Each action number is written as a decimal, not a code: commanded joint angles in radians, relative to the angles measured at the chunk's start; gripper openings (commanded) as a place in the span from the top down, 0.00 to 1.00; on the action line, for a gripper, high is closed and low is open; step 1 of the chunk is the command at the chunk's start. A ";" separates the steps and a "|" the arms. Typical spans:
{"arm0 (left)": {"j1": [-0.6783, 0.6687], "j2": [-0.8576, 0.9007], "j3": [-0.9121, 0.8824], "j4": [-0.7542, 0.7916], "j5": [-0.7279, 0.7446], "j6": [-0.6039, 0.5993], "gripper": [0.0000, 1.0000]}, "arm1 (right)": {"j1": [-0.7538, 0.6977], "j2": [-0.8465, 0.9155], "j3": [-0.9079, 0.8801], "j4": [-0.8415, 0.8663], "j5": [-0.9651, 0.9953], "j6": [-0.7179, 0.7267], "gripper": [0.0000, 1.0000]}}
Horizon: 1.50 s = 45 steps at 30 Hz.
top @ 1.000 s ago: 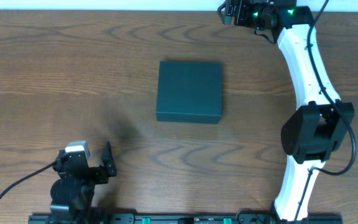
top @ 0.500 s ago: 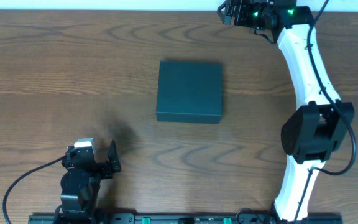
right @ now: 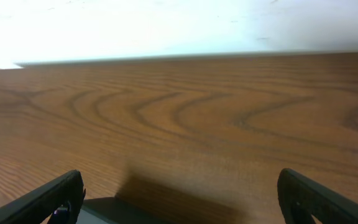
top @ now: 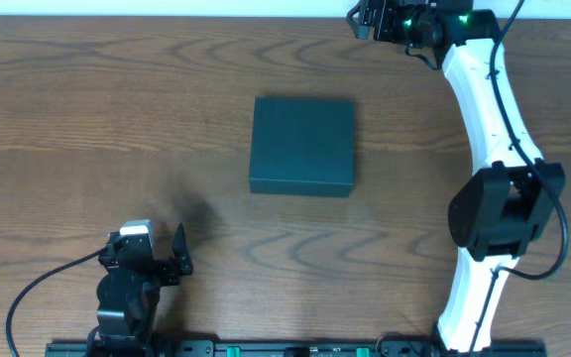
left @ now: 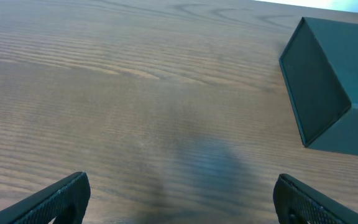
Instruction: Pack container
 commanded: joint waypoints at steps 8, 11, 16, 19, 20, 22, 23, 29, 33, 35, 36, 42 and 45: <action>0.006 -0.008 -0.018 0.002 -0.002 0.014 0.05 | 0.012 0.000 0.005 -0.001 0.004 -0.012 0.01; 0.006 -0.008 -0.018 0.002 -0.002 0.014 0.05 | 0.012 0.000 0.005 -0.001 0.004 -0.012 0.01; 0.006 -0.008 -0.018 0.002 -0.002 0.014 0.05 | 0.013 0.001 0.005 -0.022 0.017 -0.012 0.01; 0.006 -0.008 -0.018 0.002 -0.002 0.014 0.05 | 0.052 -0.113 0.005 -0.173 0.019 -0.012 0.01; 0.006 -0.008 -0.018 0.002 -0.002 0.013 0.05 | 0.069 -0.159 0.005 -0.206 0.019 -0.012 0.01; 0.006 -0.008 -0.018 0.002 -0.002 0.014 0.05 | 0.109 -0.260 0.005 -0.241 0.021 -0.014 0.01; 0.006 -0.008 -0.018 0.002 -0.002 0.014 0.05 | 0.132 -0.316 0.005 -0.243 0.068 -0.043 0.01; 0.006 -0.008 -0.018 0.002 -0.002 0.014 0.05 | 0.233 -0.592 0.005 -0.266 0.178 -0.085 0.01; 0.006 -0.008 -0.018 0.002 -0.002 0.014 0.05 | 0.257 -0.779 0.005 -0.315 0.261 -0.163 0.01; 0.006 -0.008 -0.018 0.002 -0.002 0.014 0.05 | 0.248 -0.866 -0.008 -0.383 0.346 -0.185 0.01; 0.006 -0.008 -0.018 0.002 -0.002 0.014 0.05 | 0.235 -0.930 -0.038 -0.419 0.397 -0.185 0.01; 0.006 -0.008 -0.018 0.002 -0.002 0.014 0.05 | 0.104 -1.214 -0.395 -0.387 0.458 -0.184 0.01; 0.006 -0.008 -0.018 0.002 -0.002 0.014 0.05 | 0.054 -1.340 -0.632 -0.300 0.455 -0.184 0.01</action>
